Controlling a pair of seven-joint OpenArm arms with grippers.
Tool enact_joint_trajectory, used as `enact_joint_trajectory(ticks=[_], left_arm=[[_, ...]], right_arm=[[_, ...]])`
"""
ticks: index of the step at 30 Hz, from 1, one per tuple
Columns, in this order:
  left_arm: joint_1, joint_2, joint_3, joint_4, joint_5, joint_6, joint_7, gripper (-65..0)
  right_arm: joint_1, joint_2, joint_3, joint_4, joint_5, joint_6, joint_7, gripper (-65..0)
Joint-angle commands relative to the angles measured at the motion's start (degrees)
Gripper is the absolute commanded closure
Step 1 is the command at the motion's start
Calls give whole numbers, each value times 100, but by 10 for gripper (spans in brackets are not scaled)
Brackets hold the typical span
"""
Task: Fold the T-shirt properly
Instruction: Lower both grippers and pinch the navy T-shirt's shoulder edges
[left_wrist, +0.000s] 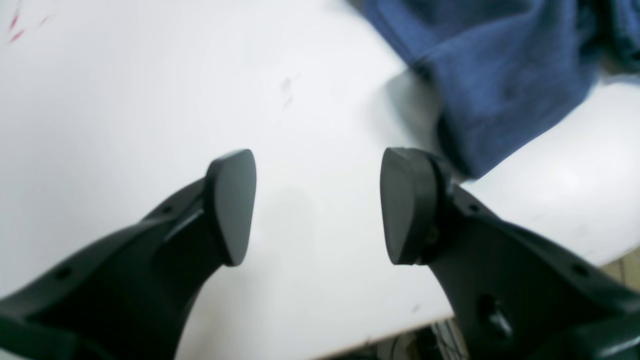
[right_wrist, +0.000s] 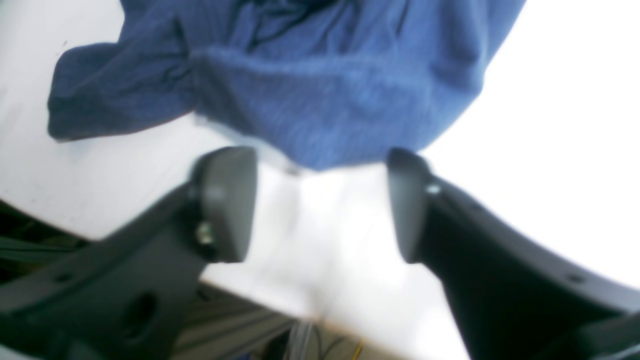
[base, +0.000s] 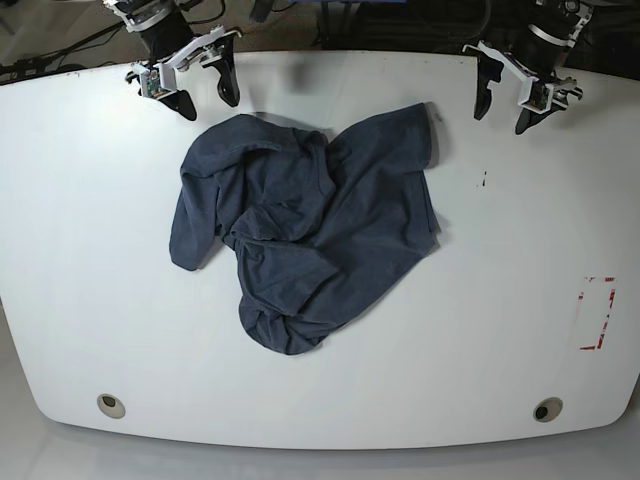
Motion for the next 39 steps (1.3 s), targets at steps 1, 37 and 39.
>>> enact_joint_trajectory(ticks=[1, 37, 39], left_arm=[[-59, -37, -54, 106, -96, -124, 36, -364], [-86, 7, -177, 79, 326, -133, 36, -361], [-94, 7, -159, 79, 326, -141, 36, -361]], right_arm=[[160, 173, -151, 119, 96, 68, 163, -420], [3404, 1606, -2604, -223, 44, 1109, -3344, -417], [3404, 1588, -2604, -434, 44, 1109, -3318, -415]])
